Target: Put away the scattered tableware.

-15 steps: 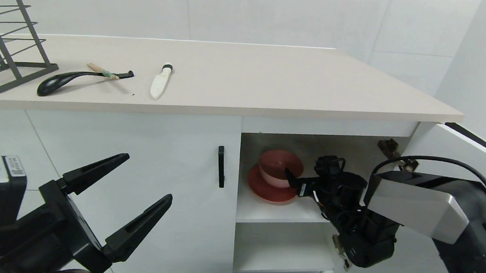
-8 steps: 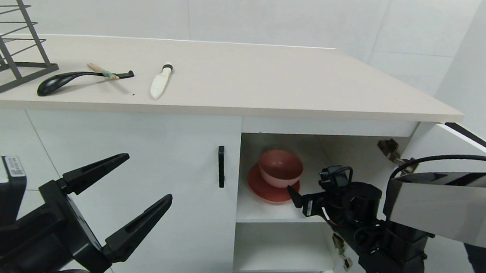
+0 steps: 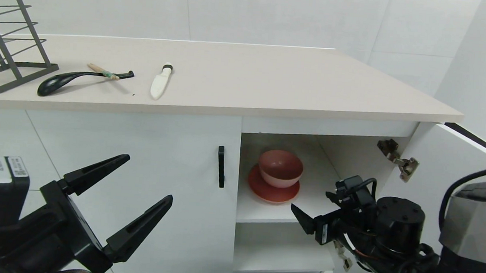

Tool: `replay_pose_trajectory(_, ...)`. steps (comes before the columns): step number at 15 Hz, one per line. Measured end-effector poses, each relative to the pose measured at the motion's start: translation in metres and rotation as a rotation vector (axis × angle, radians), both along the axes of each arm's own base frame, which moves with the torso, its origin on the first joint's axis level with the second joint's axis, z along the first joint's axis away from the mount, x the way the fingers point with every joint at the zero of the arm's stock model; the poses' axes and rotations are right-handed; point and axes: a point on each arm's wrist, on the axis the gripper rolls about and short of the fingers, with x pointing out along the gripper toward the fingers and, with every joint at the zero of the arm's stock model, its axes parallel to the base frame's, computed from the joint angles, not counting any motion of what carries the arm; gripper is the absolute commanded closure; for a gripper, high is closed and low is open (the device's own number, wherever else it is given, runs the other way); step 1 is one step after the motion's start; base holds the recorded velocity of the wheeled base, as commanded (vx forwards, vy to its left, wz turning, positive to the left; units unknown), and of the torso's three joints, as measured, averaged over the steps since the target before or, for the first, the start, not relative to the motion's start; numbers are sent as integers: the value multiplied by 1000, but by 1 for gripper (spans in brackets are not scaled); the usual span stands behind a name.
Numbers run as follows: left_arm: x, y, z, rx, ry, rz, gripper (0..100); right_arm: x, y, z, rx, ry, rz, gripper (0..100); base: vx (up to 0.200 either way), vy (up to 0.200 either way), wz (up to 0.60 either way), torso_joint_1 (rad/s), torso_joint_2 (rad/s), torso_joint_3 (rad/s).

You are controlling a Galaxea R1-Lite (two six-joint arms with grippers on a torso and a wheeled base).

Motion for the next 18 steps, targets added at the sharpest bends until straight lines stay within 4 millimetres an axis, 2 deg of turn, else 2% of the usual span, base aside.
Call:
replay_pose_trajectory(3, 0, 0, 0, 0, 2, 0, 0, -26, -12, 16, -22, -9, 21, 0, 0, 0, 0, 0, 0, 0)
replay_pose_trajectory(6, 1, -1, -2, -1, 14, -1, 0, -43, -22, 36, -6, -61, 26, 0, 0, 0, 0, 0, 0, 0)
replay_pose_trajectory(10, 5, -4, -6, 18, 38, -1, 0, -65, -37, 53, -21, -116, 31, 0, 0, 0, 0, 0, 0, 0)
replay_pose_trajectory(15, 9, -7, -12, 47, 59, 3, 0, -71, -70, 79, -37, -244, -94, 0, 0, 0, 0, 0, 0, 0)
replay_pose_trajectory(18, 9, -7, -13, 52, 63, 3, 0, -79, -78, 85, -110, -265, -69, 0, -200, 0, 0, 5, 1, -2)
